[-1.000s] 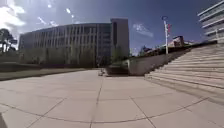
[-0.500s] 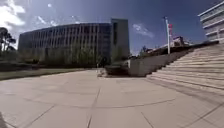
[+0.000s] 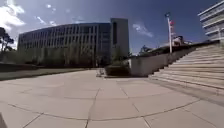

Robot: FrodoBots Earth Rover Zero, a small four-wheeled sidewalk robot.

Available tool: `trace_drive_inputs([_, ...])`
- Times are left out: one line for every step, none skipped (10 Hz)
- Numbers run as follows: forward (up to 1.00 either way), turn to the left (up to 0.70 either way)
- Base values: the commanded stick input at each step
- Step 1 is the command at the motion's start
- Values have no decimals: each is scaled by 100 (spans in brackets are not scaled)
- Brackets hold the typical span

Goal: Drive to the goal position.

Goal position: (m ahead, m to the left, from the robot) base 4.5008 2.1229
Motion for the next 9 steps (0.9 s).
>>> trace_drive_inputs([66, 0])
trace_drive_inputs([66, 0])
trace_drive_inputs([64, 0])
trace_drive_inputs([62, 0])
trace_drive_inputs([61, 0])
trace_drive_inputs([61, 0])
trace_drive_inputs([61, 0])
trace_drive_inputs([60, 0])
trace_drive_inputs([54, 0])
